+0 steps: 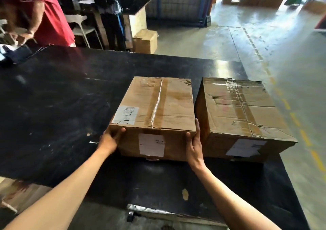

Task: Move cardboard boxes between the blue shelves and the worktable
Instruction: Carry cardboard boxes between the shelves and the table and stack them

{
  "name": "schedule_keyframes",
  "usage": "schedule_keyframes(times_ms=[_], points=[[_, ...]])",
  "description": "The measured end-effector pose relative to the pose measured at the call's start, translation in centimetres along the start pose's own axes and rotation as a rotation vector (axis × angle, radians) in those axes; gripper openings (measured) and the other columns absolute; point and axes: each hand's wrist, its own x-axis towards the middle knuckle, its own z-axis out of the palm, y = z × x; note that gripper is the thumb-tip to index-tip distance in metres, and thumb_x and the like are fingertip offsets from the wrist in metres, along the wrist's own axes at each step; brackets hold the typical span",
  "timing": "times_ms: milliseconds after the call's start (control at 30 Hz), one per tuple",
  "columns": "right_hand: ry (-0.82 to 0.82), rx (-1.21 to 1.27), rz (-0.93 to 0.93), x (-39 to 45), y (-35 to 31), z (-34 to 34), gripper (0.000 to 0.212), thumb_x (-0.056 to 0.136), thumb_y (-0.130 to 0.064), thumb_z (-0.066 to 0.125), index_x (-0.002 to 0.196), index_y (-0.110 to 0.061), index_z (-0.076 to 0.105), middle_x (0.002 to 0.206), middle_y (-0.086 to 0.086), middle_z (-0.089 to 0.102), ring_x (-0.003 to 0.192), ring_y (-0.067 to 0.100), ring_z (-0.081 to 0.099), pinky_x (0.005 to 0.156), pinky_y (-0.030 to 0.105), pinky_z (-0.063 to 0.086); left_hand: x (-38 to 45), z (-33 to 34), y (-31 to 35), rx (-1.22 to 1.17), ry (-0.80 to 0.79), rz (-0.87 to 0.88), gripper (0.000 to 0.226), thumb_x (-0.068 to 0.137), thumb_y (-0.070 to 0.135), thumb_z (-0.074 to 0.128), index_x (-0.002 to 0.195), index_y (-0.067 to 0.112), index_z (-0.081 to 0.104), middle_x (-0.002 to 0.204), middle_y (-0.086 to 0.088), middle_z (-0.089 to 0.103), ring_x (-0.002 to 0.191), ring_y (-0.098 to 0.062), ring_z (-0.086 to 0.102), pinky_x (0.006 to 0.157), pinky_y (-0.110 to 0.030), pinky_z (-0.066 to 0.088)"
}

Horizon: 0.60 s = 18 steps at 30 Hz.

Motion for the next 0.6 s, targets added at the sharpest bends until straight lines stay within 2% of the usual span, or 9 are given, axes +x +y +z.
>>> schedule_keyframes(times_ms=[67, 167, 233, 300, 400, 433, 500, 567, 600], points=[[-0.027, -0.003, 0.038, 0.0, 1.3, 0.1, 0.082, 0.08, -0.085, 0.042, 0.149, -0.056, 0.008, 0.144, -0.042, 0.032, 0.132, -0.02, 0.033, 0.112, 0.021, 0.034, 1.3, 0.5, -1.0, 0.06, -0.059, -0.069, 0.078, 0.074, 0.067, 0.064, 0.132, 0.016, 0.055, 0.127, -0.014, 0.064, 0.118, -0.035, 0.059, 0.099, -0.05, 0.048], [-0.032, -0.016, 0.067, -0.2, 2.5, 0.3, 0.073, 0.086, -0.078, 0.04, 0.148, -0.061, 0.005, 0.159, -0.022, 0.027, 0.146, -0.001, 0.027, 0.123, 0.04, 0.026, 2.6, 1.5, -2.6, 0.065, -0.094, -0.13, 0.105, 0.05, 0.091, 0.054, 0.132, 0.027, 0.051, 0.126, -0.009, 0.062, 0.111, -0.035, 0.061, 0.085, -0.055, 0.056], [-0.008, -0.041, 0.069, -0.1, 2.8, 0.5, 0.07, 0.088, -0.077, 0.038, 0.147, -0.062, 0.005, 0.163, -0.014, 0.024, 0.149, 0.007, 0.026, 0.123, 0.044, 0.025, 2.6, 1.8, -2.4, 0.074, -0.093, -0.131, 0.101, 0.056, 0.087, 0.054, 0.137, 0.026, 0.047, 0.129, -0.01, 0.059, 0.11, -0.036, 0.06, 0.077, -0.054, 0.058], [0.019, -0.055, 0.064, 0.1, 2.6, 0.5, 0.068, 0.089, -0.076, 0.038, 0.148, -0.061, 0.006, 0.162, -0.015, 0.024, 0.148, 0.005, 0.027, 0.123, 0.041, 0.026, 2.4, 2.0, -1.2, 0.11, -0.092, -0.12, 0.088, 0.07, 0.076, 0.055, 0.14, 0.023, 0.045, 0.132, -0.012, 0.057, 0.111, -0.036, 0.059, 0.074, -0.052, 0.059], [0.018, -0.064, 0.046, 0.0, 2.8, 0.6, 0.062, 0.098, -0.058, 0.039, 0.151, -0.053, 0.007, 0.163, -0.014, 0.021, 0.149, 0.005, 0.024, 0.123, 0.045, 0.024, 2.3, 2.1, -1.1, 0.128, -0.084, -0.132, 0.081, 0.077, 0.071, 0.054, 0.141, 0.022, 0.044, 0.131, -0.014, 0.058, 0.113, -0.037, 0.058, 0.064, -0.042, 0.059], [0.011, -0.078, 0.041, 0.0, 2.7, 0.5, 0.061, 0.1, -0.048, 0.041, 0.151, -0.05, 0.008, 0.164, -0.012, 0.021, 0.149, 0.005, 0.023, 0.123, 0.047, 0.024, 2.0, 1.9, -0.9, 0.12, -0.095, -0.148, 0.086, 0.073, 0.076, 0.053, 0.141, 0.025, 0.043, 0.129, -0.013, 0.059, 0.113, -0.037, 0.058, 0.063, -0.041, 0.059], [0.002, -0.132, 0.006, -0.3, 2.2, 0.3, 0.064, 0.103, -0.034, 0.047, 0.153, -0.045, 0.008, 0.164, -0.011, 0.017, 0.15, 0.004, 0.018, 0.124, 0.047, 0.021, 1.6, 1.5, -0.8, 0.095, -0.114, -0.175, 0.104, 0.055, 0.093, 0.048, 0.139, 0.032, 0.042, 0.124, -0.011, 0.062, 0.112, -0.037, 0.059, 0.075, -0.048, 0.059], [0.024, -0.264, -0.145, -0.6, 1.1, 0.6, 0.068, 0.102, -0.031, 0.05, 0.157, -0.034, 0.011, 0.166, -0.01, 0.009, 0.153, 0.007, 0.009, 0.125, 0.046, 0.016, 1.1, 0.9, -0.8, 0.071, -0.099, -0.14, 0.115, 0.045, 0.1, 0.046, 0.138, 0.033, 0.044, 0.125, -0.009, 0.063, 0.116, -0.035, 0.058, 0.09, -0.051, 0.054], [0.031, -0.338, -0.247, -0.7, 0.3, 1.0, 0.067, 0.102, -0.034, 0.049, 0.158, -0.029, 0.013, 0.167, -0.008, 0.008, 0.154, 0.01, 0.005, 0.124, 0.046, 0.013, 0.5, 0.6, -0.3, 0.071, -0.079, -0.101, 0.114, 0.048, 0.099, 0.048, 0.14, 0.033, 0.043, 0.131, -0.008, 0.061, 0.121, -0.033, 0.056, 0.099, -0.051, 0.048]])
